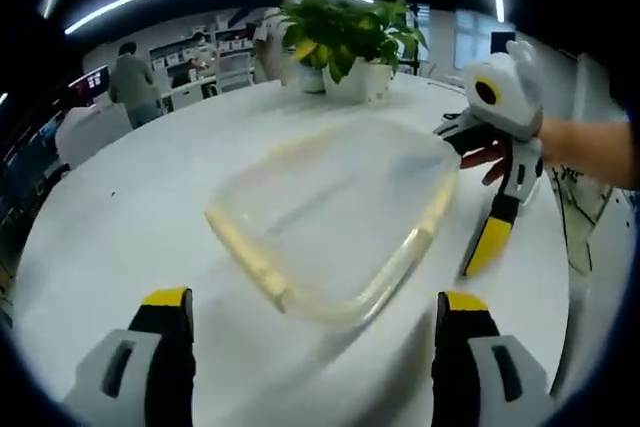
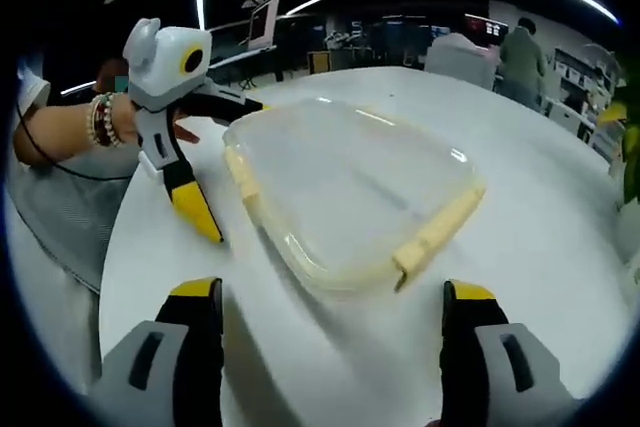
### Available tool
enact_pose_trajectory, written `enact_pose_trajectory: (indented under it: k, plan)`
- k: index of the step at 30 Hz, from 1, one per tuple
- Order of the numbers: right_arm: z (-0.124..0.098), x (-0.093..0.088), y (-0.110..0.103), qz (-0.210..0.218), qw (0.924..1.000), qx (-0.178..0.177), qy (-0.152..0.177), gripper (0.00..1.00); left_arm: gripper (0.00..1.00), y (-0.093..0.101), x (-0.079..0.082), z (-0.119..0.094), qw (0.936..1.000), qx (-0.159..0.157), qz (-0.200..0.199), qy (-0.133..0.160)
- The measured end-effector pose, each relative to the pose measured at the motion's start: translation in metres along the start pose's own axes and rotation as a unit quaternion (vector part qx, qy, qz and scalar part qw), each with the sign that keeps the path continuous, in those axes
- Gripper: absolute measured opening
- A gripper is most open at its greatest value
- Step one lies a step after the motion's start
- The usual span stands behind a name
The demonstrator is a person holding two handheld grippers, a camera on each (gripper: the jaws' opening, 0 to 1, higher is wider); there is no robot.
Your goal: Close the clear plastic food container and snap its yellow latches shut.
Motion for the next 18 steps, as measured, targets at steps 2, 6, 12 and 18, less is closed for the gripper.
enact_pose_trajectory:
  k: [2, 6, 12, 18]
  plan:
    - [0.000, 0.002, -0.001, 0.003, 1.0000, 0.002, 0.003, 0.85, 0.99, 0.000, 0.001, 0.000, 1.0000, 0.003, 0.000, 0.007]
    - [0.002, 0.008, -0.001, 0.000, 0.9999, -0.001, 0.011, 0.84, 0.99, 0.006, 0.005, 0.002, 0.9999, -0.002, 0.005, 0.013]
    - [0.003, 0.020, -0.005, -0.028, 0.9993, -0.009, 0.022, 0.76, 0.78, 0.011, 0.017, 0.001, 0.9990, -0.022, 0.011, 0.037]
    - [0.003, 0.023, 0.000, -0.084, 0.9948, -0.050, -0.029, 0.61, 0.63, 0.004, 0.012, -0.001, 0.9996, -0.006, -0.006, 0.027]
Point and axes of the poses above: the point that each gripper's makers call its tool centre point, and the gripper's own axes: z roughly forward along the fingers, y roughly to its right, x roughly out of its top, the point moved 8 cm from there along -z, roughly backward along the fingers, and after that the axes turned 11 degrees about z, right-handed, at the moved point
